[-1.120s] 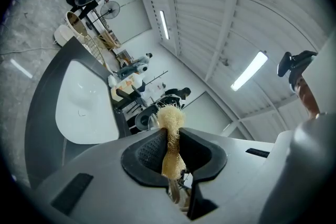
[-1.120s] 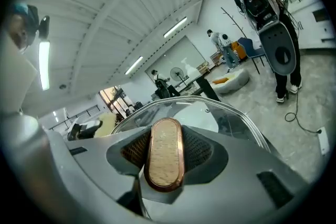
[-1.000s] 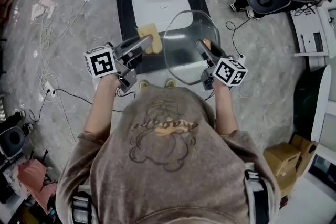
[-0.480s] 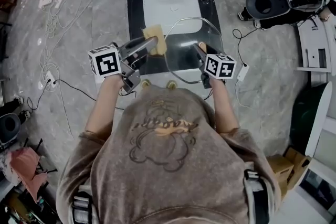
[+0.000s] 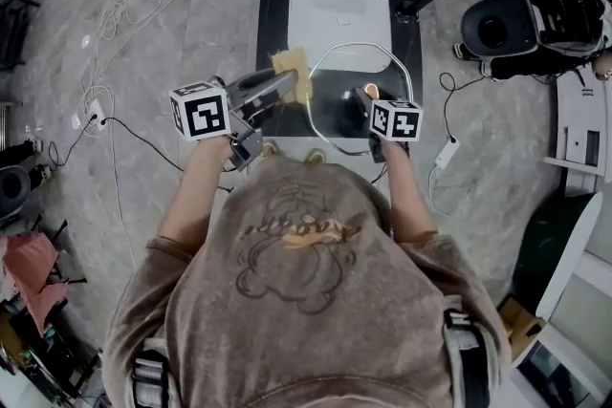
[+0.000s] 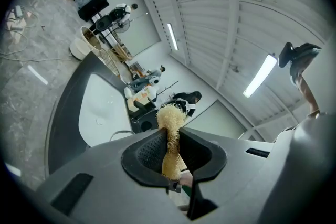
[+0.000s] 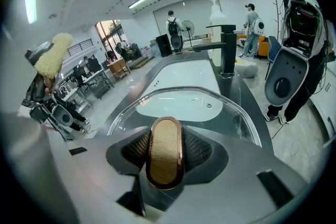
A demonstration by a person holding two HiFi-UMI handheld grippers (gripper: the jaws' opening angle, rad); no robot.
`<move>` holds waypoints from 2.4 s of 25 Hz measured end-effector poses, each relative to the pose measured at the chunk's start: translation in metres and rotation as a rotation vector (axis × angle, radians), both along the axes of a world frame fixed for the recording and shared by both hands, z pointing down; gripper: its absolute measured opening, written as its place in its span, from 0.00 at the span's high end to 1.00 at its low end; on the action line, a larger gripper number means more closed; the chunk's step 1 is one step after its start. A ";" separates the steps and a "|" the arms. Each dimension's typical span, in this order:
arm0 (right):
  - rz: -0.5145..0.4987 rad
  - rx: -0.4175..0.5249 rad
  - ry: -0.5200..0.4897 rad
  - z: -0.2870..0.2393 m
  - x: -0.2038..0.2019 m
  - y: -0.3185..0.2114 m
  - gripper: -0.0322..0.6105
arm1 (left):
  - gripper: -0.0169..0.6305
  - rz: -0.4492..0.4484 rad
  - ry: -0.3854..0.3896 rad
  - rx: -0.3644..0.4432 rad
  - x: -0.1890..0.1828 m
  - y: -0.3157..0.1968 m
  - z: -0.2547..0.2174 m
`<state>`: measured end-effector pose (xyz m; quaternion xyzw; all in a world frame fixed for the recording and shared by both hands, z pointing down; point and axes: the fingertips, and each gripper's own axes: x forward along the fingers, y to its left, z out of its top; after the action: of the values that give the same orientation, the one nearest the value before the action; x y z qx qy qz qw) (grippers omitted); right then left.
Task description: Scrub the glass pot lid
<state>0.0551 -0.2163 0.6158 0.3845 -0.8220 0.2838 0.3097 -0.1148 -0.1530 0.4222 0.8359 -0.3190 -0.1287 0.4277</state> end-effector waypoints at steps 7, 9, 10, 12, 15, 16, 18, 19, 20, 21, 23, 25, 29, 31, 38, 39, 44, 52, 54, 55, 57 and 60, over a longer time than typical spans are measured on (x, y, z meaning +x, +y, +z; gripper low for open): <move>-0.035 -0.023 0.071 0.013 -0.011 -0.005 0.68 | 0.86 -0.033 -0.001 -0.021 -0.010 -0.001 0.006; -0.039 -0.029 0.088 0.017 -0.013 -0.006 0.68 | 0.86 -0.035 -0.006 -0.021 -0.012 -0.004 0.008; -0.043 -0.033 0.097 0.018 -0.013 -0.006 0.68 | 0.86 -0.034 -0.007 -0.021 -0.012 -0.005 0.008; -0.052 -0.041 0.111 0.022 -0.015 -0.005 0.68 | 0.86 -0.033 -0.007 -0.021 -0.012 -0.006 0.008; -0.057 -0.041 0.120 0.023 -0.016 -0.004 0.68 | 0.86 -0.027 -0.007 -0.020 -0.012 -0.006 0.007; -0.058 -0.041 0.121 0.023 -0.017 -0.004 0.68 | 0.86 -0.024 -0.008 -0.020 -0.012 -0.006 0.007; -0.062 -0.040 0.123 0.023 -0.018 -0.003 0.68 | 0.86 -0.020 -0.009 -0.022 -0.013 -0.004 0.006; -0.067 -0.040 0.125 0.022 -0.018 -0.002 0.68 | 0.86 -0.017 -0.009 -0.022 -0.013 -0.004 0.006; -0.071 -0.038 0.129 0.022 -0.019 -0.001 0.68 | 0.86 -0.014 -0.009 -0.021 -0.012 -0.003 0.006; -0.077 -0.036 0.136 0.021 -0.019 -0.001 0.67 | 0.86 -0.010 -0.011 -0.020 -0.012 -0.003 0.006; -0.089 -0.034 0.162 0.021 -0.019 -0.001 0.67 | 0.86 0.001 -0.014 -0.017 -0.009 -0.004 0.006; -0.104 -0.031 0.184 0.020 -0.018 -0.002 0.66 | 0.86 0.015 -0.017 -0.013 -0.004 -0.005 0.006; -0.113 0.021 0.162 -0.002 -0.020 -0.005 0.66 | 0.86 0.045 -0.021 -0.006 0.004 -0.005 0.003; -0.113 0.061 0.134 -0.021 -0.024 -0.007 0.66 | 0.86 0.055 -0.026 -0.001 0.007 -0.005 0.002; -0.079 0.221 0.031 -0.098 -0.022 -0.010 0.66 | 0.86 0.098 -0.063 0.032 0.025 -0.015 -0.004; -0.068 0.245 0.019 -0.109 -0.019 -0.009 0.66 | 0.86 0.107 -0.065 0.036 0.029 -0.016 -0.005; 0.009 0.368 -0.047 -0.159 0.004 0.005 0.66 | 0.86 0.132 -0.118 0.077 0.048 -0.021 -0.008; 0.076 0.580 -0.141 -0.196 0.025 0.042 0.81 | 0.86 -0.011 -0.459 0.351 0.060 -0.031 -0.009; 0.109 0.588 -0.145 -0.191 0.030 0.046 0.86 | 0.86 -0.038 -0.516 0.417 0.064 -0.032 -0.009; 0.128 0.591 -0.151 -0.189 0.033 0.047 0.88 | 0.86 -0.051 -0.538 0.444 0.065 -0.032 -0.009; 0.165 0.605 -0.160 -0.186 0.039 0.049 0.94 | 0.86 -0.078 -0.571 0.485 0.065 -0.030 -0.008; 0.215 0.612 -0.176 -0.181 0.046 0.050 0.95 | 0.86 -0.106 -0.605 0.517 0.061 -0.025 -0.003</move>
<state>0.1014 -0.1666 0.4344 0.5182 -0.8475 0.0868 0.0760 -0.0539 -0.1785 0.4194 0.8984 -0.4305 0.0254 0.0829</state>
